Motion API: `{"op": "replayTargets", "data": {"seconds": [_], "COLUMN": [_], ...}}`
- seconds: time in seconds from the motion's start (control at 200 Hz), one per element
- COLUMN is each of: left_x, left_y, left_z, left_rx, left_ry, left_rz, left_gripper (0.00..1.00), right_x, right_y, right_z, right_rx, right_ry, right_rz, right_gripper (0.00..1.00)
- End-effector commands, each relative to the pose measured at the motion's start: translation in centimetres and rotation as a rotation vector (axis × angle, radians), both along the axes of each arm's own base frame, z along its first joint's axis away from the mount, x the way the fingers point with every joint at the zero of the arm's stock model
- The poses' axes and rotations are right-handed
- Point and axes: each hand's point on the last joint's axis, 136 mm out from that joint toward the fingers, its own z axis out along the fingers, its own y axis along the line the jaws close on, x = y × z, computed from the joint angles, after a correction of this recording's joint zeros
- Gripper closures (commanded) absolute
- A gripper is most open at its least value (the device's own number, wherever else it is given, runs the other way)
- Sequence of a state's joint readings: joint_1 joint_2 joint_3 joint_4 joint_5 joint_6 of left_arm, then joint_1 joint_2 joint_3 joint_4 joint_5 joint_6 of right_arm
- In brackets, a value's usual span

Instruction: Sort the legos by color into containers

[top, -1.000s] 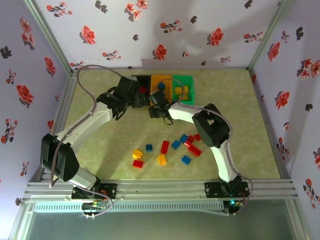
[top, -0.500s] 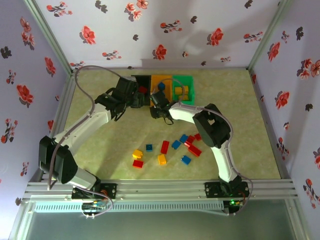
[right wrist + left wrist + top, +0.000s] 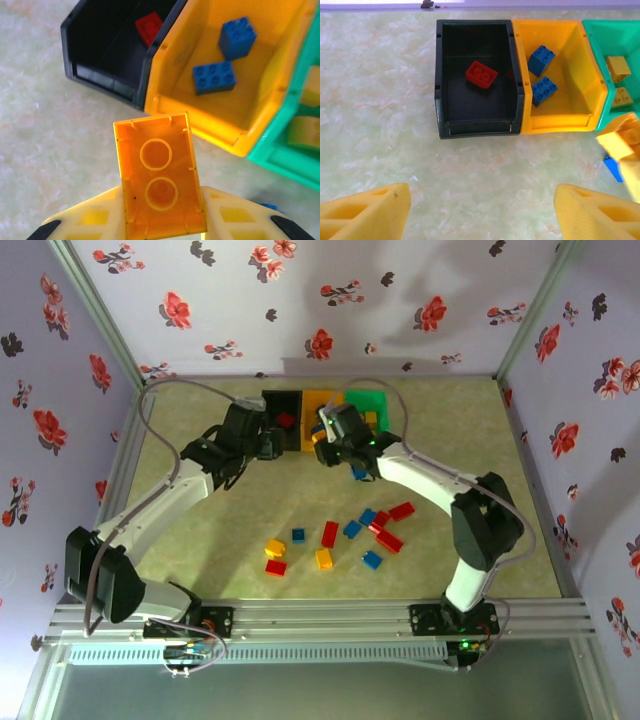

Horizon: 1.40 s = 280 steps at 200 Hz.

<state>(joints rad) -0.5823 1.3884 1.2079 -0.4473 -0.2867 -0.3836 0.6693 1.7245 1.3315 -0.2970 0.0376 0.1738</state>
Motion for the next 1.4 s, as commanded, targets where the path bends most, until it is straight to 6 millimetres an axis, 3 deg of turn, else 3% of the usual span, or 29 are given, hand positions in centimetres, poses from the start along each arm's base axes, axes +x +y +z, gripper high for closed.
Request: {"op": "replayTargets", "data": {"seconds": [0.0, 0.17, 0.415, 0.75, 0.905, 1.04, 1.125, 1.395], "left_x": [0.2, -0.3, -1.1, -1.7, -1.7, -1.9, -2.0, -3.1], "left_y": [0.2, 0.4, -0.5, -1.1, -1.7, -2.3, -2.7, -3.7], "left_z": [2.1, 2.7, 2.4, 1.6, 1.1, 0.4, -0.1, -1.6], "left_rx": [-0.041, -0.077, -0.108, -0.086, -0.079, -0.062, -0.052, -0.040], "left_ry": [-0.080, -0.119, -0.138, -0.114, -0.100, -0.074, -0.057, -0.005], "left_rz": [0.016, 0.020, -0.002, -0.021, -0.030, -0.045, -0.054, -0.075], "left_gripper": [0.24, 0.24, 0.24, 0.24, 0.23, 0.22, 0.22, 0.19], "right_x": [0.9, 3.9, 8.9, 14.1, 15.8, 16.1, 15.7, 12.3], "right_y": [-2.7, -5.9, -9.5, -11.0, -10.9, -11.1, -11.2, -12.6], "right_z": [1.9, 3.6, 1.3, -2.9, -3.4, -2.6, -1.8, 0.9], "right_rx": [-0.038, -0.049, -0.060, -0.057, -0.062, -0.059, -0.055, -0.033], "right_ry": [-0.033, -0.088, -0.059, 0.040, 0.058, 0.049, 0.040, 0.015], "right_rz": [-0.034, -0.120, -0.225, -0.273, -0.273, -0.282, -0.286, -0.308], "right_gripper": [0.84, 0.84, 0.84, 0.78, 0.66, 0.47, 0.41, 0.38]}}
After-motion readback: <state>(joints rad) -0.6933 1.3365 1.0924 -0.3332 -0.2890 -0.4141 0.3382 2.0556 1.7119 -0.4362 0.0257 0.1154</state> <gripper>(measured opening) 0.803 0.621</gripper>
